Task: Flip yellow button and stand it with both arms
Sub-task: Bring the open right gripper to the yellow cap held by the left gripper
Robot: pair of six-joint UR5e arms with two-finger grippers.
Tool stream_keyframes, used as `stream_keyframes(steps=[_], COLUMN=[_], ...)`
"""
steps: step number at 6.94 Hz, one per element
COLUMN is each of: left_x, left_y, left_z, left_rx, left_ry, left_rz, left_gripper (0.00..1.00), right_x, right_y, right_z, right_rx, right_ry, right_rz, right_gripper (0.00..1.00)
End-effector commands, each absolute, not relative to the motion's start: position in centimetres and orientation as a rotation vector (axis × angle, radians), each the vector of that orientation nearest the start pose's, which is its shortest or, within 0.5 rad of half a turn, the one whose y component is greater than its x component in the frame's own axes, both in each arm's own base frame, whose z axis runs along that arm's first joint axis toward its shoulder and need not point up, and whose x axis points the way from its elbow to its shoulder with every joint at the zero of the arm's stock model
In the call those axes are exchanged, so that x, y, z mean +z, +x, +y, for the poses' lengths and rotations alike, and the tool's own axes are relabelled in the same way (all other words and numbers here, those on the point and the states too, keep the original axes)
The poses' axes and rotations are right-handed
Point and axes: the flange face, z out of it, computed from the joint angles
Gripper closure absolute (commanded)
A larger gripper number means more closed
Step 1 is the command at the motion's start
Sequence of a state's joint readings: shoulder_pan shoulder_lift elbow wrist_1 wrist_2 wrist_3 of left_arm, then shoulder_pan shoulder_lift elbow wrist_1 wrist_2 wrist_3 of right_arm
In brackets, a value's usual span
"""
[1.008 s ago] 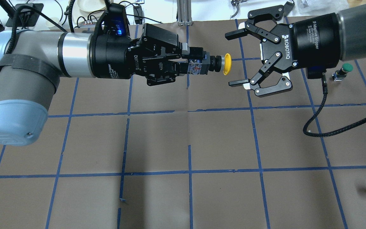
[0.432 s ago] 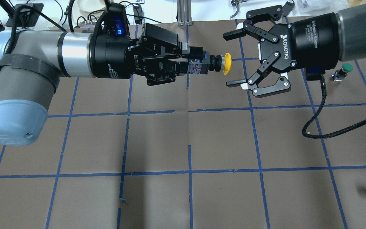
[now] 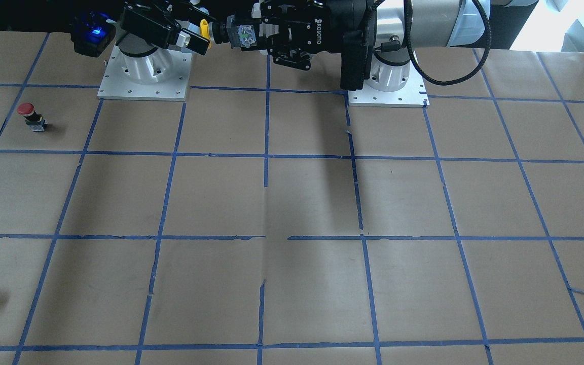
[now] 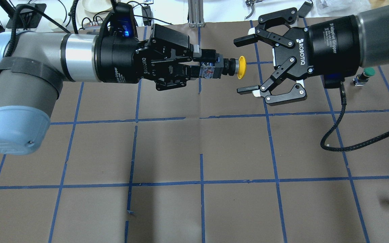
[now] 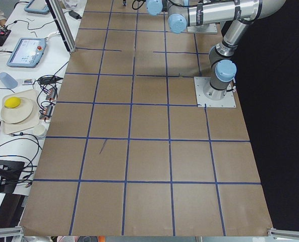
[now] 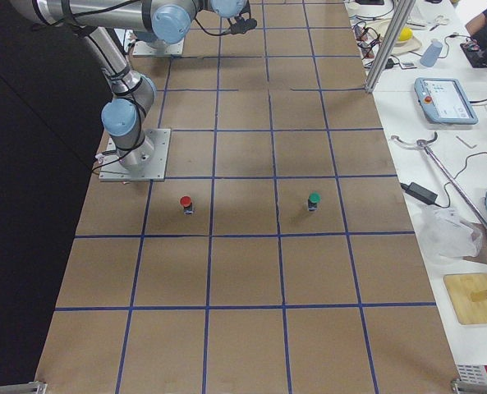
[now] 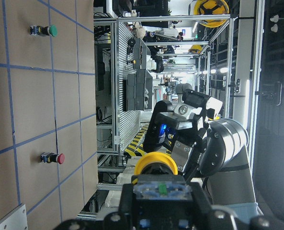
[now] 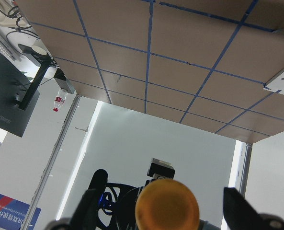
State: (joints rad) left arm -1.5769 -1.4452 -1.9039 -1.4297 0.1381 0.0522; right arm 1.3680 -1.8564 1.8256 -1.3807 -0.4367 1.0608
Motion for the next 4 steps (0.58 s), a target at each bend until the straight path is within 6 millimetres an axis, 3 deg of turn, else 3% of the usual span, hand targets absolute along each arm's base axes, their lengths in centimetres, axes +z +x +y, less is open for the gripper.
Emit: stream_keyframes(steps=[1,2,4], left_x=[48.33,48.33,48.39], left_y=[-23.46,-23.46,-23.52], left_z=[-42.77,-42.77,-42.68], left_rx=[-0.022,-0.022,-0.022], left_ry=[-0.001,-0.001,-0.003], left_rz=[-1.709,-1.709,-1.709], left_gripper=[0.98,0.98,0.98], right_x=[52.53,52.53,52.59], right_y=[14.53,14.53,14.4], right_z=[-40.16,-40.17,-40.21], right_rx=[0.703,0.703,0.699], right_ry=[1.309,1.309,1.312], right_rz=[1.605,1.604,1.604], right_gripper=[0.43,0.64,0.68])
